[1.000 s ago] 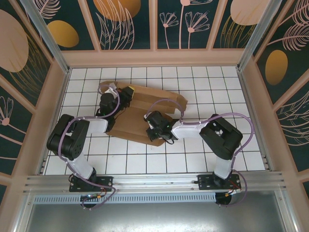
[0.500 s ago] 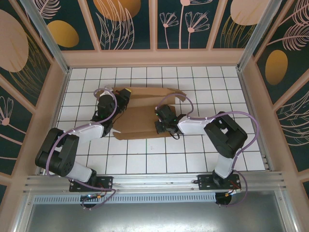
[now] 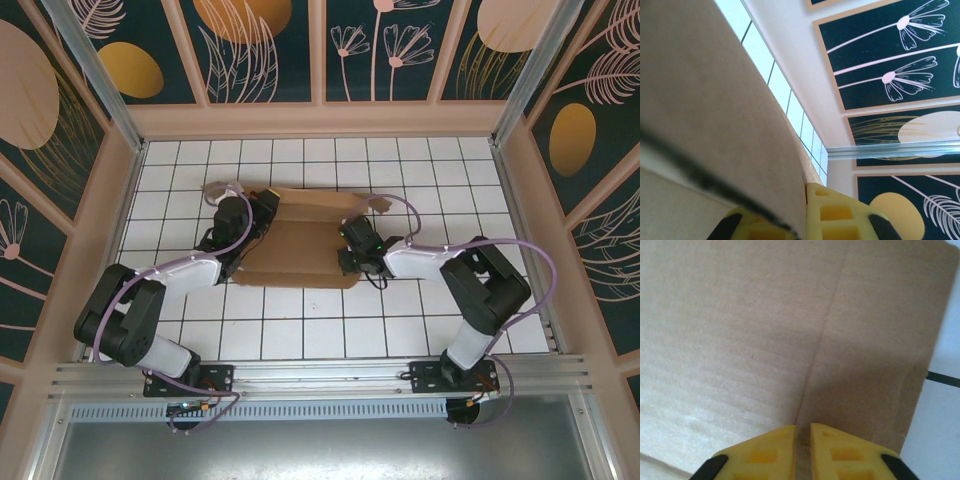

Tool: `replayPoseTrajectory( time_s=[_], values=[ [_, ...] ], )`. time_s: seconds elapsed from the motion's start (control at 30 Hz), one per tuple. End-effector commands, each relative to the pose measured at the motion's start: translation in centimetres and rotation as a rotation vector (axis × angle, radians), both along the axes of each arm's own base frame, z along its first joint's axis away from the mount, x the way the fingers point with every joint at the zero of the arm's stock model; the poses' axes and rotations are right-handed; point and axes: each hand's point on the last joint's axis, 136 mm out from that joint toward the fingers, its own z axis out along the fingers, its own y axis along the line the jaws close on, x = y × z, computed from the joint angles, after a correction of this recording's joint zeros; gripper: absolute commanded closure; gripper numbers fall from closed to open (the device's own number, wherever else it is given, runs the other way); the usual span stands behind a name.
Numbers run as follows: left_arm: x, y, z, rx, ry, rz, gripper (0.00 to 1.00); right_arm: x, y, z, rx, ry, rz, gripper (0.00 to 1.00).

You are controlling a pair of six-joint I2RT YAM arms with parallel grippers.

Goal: Fold the paper box

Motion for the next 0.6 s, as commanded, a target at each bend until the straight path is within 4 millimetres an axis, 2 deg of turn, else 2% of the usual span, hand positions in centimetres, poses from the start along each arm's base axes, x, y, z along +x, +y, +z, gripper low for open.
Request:
replayPoseTrajectory(
  time_s=[0.0,0.07,0.17,0.27,0.4,0.47,0.57],
  values=[
    [0.2,0.6,-0.6,0.078,-0.025,0.034,1.0,0.3,-1.3,2.4,-0.014,-0.057,-0.02,0.76],
    [0.0,0.9,-0.4,0.078,-0.038,0.046,1.0,0.6,-1.4,4.0,0.006,-0.106,-0.017,0.72],
    [-0.2,1.0,-0.5,0.078,-0.042,0.051,1.0,1.1,-1.8,6.7,0.046,-0.165,-0.032,0.7],
    [-0.3,1.0,-0.8,0.085,-0.039,0.046,1.0,1.6,-1.8,10.3,0.141,-0.222,-0.04,0.69],
    [-0.3,1.1,-1.5,0.095,-0.024,0.049,1.0,2.7,-2.0,15.0,0.298,-0.241,-0.068,0.48],
    [-0.2,1.0,-1.9,0.093,-0.011,0.049,1.0,3.5,-2.0,16.5,0.359,-0.224,-0.086,0.46],
    [0.0,1.0,-2.4,0.09,0.007,0.057,1.0,5.4,-2.5,17.6,0.441,-0.166,-0.13,0.42]
  ],
)
